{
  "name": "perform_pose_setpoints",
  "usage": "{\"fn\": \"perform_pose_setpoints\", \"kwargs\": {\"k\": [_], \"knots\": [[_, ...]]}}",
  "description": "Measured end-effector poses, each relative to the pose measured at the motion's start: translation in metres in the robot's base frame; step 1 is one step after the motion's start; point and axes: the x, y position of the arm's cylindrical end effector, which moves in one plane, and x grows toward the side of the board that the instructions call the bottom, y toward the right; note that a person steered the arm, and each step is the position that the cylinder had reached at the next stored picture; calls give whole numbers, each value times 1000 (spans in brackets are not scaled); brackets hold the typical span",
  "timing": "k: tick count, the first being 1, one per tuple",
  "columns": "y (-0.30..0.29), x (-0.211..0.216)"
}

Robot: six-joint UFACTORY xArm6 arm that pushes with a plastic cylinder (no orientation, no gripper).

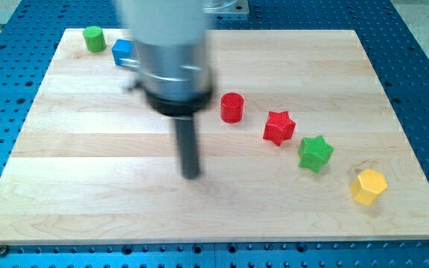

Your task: Move the green star to the left of the red star

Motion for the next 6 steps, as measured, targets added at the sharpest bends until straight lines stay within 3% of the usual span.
{"fn": "perform_pose_setpoints", "kwargs": {"k": [1, 2, 3, 4, 6], "knots": [[78, 67], [128, 79], [210, 62], [230, 34], [217, -31]]}}
